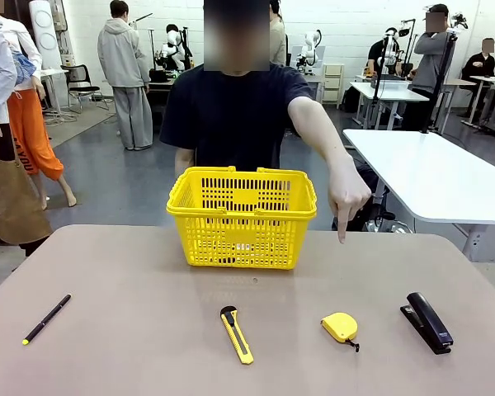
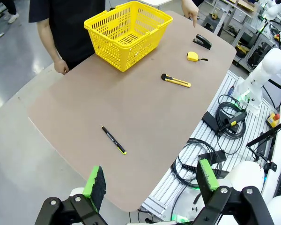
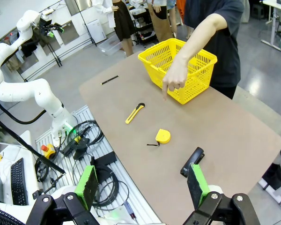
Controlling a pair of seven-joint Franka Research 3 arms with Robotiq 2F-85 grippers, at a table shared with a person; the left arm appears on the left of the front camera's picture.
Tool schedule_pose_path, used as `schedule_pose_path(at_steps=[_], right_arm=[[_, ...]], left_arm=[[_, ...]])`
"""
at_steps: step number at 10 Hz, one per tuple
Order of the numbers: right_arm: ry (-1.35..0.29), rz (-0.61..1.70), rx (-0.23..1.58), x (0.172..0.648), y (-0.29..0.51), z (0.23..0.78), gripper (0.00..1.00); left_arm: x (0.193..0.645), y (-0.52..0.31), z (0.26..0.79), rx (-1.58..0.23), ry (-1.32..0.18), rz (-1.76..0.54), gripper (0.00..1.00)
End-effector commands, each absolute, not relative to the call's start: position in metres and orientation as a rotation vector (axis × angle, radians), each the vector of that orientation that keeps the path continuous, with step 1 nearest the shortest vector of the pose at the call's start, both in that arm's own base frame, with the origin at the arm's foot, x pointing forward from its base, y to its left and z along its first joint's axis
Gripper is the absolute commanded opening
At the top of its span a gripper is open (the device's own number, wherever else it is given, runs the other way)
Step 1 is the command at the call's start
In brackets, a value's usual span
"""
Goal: Place the items the person wants into the basket.
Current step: Pick up the item the person points to and place it in the Market Basket.
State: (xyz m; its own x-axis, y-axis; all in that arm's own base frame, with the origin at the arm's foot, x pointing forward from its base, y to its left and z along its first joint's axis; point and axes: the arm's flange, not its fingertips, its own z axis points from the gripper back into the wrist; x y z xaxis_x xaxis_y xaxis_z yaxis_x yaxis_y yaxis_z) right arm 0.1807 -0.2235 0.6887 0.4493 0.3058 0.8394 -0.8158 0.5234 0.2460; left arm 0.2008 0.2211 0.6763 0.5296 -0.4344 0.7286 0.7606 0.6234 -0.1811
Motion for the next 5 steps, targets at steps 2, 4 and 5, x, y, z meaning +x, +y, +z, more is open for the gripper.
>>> schedule_pose_path(at_steps=[2,4,5], right_arm=[[-0.849,0.786,0.729,0.181,-0.223,0.691,1.00],[-0.657,0.801,0.580,0.195,-0.182,0.694,1.00],[-0.533,0.801,0.507,0.219,-0.135,0.700,1.00]], left_arm=[[0.200,0.220,0.677,-0.530,-0.711,-0.771,1.00],[0.200,0.220,0.677,-0.530,-0.711,-0.771,1.00],[0.200,0.220,0.677,-0.530,-0.711,-0.771,1.00]])
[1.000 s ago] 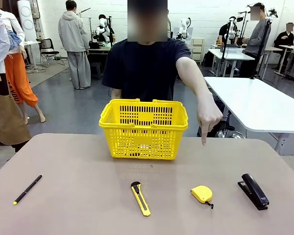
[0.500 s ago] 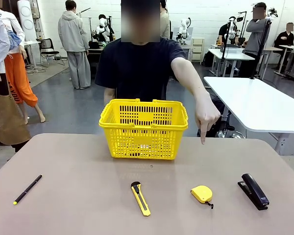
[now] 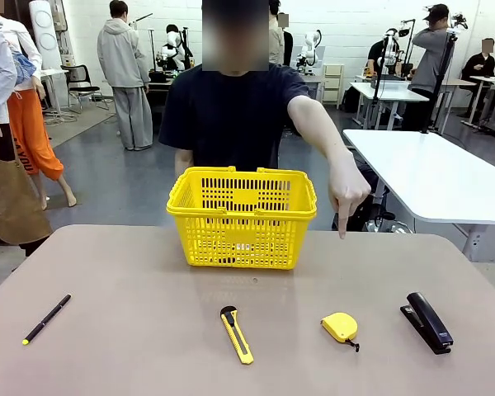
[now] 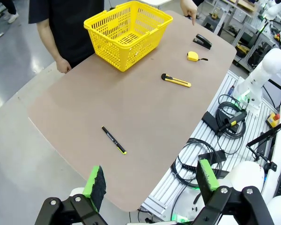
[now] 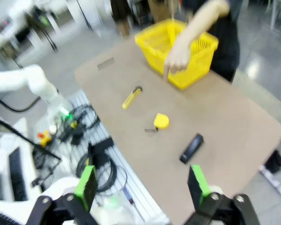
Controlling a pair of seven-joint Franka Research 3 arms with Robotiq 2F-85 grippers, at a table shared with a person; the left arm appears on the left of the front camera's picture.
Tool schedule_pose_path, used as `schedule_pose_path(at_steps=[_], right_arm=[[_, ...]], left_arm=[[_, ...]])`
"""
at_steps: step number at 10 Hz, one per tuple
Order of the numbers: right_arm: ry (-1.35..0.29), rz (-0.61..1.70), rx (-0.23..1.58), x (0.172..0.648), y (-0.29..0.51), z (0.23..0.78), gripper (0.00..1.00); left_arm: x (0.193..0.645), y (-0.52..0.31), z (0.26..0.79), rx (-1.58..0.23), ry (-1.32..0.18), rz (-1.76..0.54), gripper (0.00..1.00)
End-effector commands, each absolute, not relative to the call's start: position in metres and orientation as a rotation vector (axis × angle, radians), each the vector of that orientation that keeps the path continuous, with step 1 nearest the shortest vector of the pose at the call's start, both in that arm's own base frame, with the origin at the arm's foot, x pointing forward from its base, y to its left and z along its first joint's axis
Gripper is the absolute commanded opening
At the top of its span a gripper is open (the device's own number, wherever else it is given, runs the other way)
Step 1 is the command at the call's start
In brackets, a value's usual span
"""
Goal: Place the items the person wants into the basket.
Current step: Pick up the item the person points to and place it in the Market Basket.
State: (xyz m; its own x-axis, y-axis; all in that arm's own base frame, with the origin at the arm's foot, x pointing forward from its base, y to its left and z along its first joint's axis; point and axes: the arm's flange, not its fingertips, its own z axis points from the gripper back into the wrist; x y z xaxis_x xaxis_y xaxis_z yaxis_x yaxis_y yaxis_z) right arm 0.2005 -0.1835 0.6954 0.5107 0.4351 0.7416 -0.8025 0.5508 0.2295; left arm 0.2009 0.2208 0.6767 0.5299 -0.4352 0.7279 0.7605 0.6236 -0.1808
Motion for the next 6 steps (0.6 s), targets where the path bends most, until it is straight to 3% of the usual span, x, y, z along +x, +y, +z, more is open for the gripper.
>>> schedule_pose_path(at_steps=[1,6], right_arm=[[-0.392,0.791,0.503,0.245,-0.089,0.700,1.00],[-0.133,0.560,0.241,0.301,0.047,0.611,1.00]], left_arm=[[0.200,0.220,0.677,-0.530,-0.711,-0.771,1.00],[0.200,0.220,0.677,-0.530,-0.711,-0.771,1.00]])
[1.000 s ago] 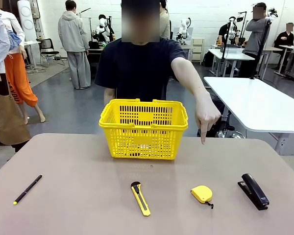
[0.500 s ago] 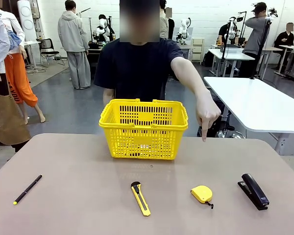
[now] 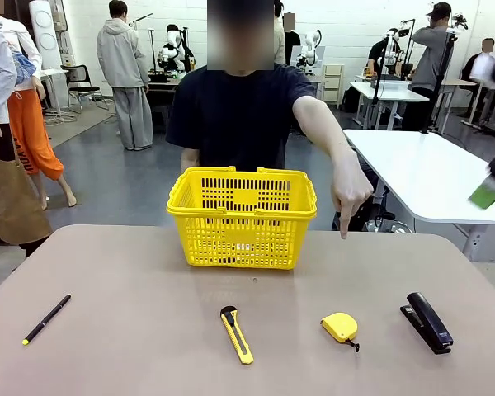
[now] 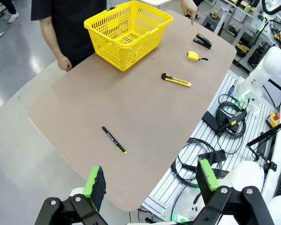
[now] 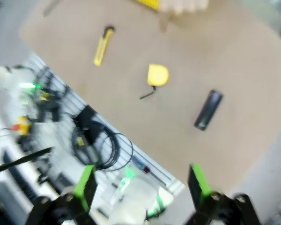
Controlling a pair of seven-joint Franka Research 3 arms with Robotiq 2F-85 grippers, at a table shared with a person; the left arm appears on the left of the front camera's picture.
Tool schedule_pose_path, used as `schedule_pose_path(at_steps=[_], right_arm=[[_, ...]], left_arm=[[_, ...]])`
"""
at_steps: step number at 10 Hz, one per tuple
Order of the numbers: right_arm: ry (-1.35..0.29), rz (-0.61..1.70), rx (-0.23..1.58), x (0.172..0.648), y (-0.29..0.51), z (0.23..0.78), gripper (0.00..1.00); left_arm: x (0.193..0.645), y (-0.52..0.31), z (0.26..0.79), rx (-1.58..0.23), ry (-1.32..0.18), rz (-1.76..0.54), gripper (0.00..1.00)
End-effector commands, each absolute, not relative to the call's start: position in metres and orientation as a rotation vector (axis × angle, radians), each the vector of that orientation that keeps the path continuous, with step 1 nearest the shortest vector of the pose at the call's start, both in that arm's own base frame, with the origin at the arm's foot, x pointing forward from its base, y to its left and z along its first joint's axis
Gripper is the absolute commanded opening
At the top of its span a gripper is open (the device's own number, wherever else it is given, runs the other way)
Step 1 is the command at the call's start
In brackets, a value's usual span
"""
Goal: Place the items the person wants into the basket.
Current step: Pick up the item the person points to and place it in the Market Basket.
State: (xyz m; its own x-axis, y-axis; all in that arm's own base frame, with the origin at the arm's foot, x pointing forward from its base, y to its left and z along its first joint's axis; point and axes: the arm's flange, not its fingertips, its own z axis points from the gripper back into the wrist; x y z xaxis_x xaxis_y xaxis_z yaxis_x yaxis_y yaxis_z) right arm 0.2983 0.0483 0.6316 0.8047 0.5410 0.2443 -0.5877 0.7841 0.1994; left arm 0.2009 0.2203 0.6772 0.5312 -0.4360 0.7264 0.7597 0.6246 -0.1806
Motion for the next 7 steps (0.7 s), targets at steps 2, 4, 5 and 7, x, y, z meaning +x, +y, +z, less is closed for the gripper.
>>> schedule_pose_path(at_steps=[2,4,5,7], right_arm=[[-0.111,0.576,0.195,0.308,0.061,0.581,1.00],[-0.137,0.607,0.201,0.303,0.061,0.566,1.00],[-0.135,0.624,0.207,0.303,0.058,0.569,1.00],[-0.108,0.605,0.199,0.307,0.066,0.567,1.00]], left_arm=[[0.200,0.220,0.677,-0.530,-0.711,-0.771,1.00],[0.200,0.220,0.677,-0.530,-0.711,-0.771,1.00],[0.200,0.220,0.677,-0.530,-0.711,-0.771,1.00],[0.200,0.220,0.677,-0.530,-0.711,-0.771,1.00]])
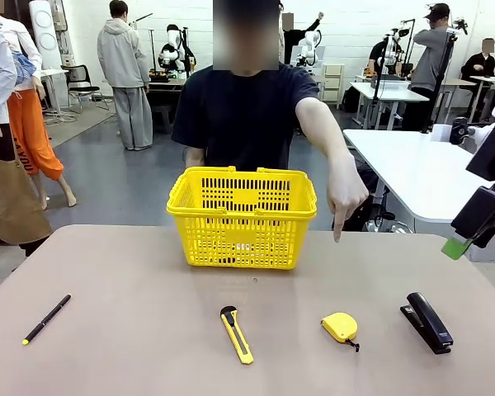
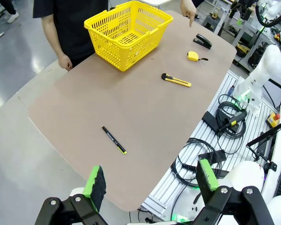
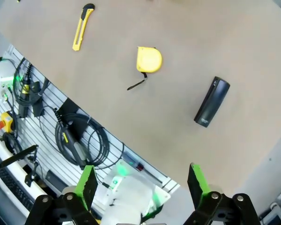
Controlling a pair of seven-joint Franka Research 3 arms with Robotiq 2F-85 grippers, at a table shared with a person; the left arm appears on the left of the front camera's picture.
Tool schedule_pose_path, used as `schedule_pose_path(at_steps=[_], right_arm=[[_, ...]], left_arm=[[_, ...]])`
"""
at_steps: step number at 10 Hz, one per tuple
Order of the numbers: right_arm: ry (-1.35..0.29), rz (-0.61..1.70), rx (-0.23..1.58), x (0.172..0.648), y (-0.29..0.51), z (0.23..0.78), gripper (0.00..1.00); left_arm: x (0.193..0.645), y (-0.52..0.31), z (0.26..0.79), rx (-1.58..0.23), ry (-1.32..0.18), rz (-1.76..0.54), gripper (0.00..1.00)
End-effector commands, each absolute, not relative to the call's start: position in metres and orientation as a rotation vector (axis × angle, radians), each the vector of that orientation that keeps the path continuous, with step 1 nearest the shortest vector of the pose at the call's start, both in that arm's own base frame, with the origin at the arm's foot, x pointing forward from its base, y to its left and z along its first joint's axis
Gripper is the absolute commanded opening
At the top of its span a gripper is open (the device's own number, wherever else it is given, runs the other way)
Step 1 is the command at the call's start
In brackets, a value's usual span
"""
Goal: Place the items the person wants into the basket.
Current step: Pick up the item the person points to and place it in the Market Basket.
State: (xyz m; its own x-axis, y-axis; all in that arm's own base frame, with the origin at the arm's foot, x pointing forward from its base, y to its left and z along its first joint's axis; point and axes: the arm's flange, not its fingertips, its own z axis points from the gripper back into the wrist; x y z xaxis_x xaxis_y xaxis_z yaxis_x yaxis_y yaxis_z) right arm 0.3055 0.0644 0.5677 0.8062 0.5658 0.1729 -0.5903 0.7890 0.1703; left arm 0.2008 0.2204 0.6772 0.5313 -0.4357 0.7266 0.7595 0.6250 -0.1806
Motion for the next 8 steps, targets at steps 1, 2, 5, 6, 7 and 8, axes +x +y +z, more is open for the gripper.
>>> schedule_pose_path(at_steps=[1,2,5,6,7,8], right_arm=[[-0.108,0.605,0.199,0.307,0.066,0.567,1.00],[-0.108,0.605,0.199,0.307,0.066,0.567,1.00],[-0.113,0.628,0.219,0.305,0.066,0.568,1.00],[-0.130,0.628,0.129,0.294,0.087,0.555,1.00],[-0.159,0.615,0.077,0.284,0.110,0.543,1.00],[-0.163,0.630,0.058,0.280,0.126,0.531,1.00]], left_arm=[[0.200,0.220,0.677,-0.530,-0.711,-0.771,1.00],[0.200,0.220,0.677,-0.530,-0.711,-0.771,1.00],[0.200,0.220,0.677,-0.530,-0.711,-0.771,1.00],[0.200,0.220,0.677,-0.530,-0.711,-0.771,1.00],[0.200,0.220,0.677,-0.530,-0.711,-0.771,1.00],[0.200,0.220,0.677,-0.530,-0.711,-0.771,1.00]])
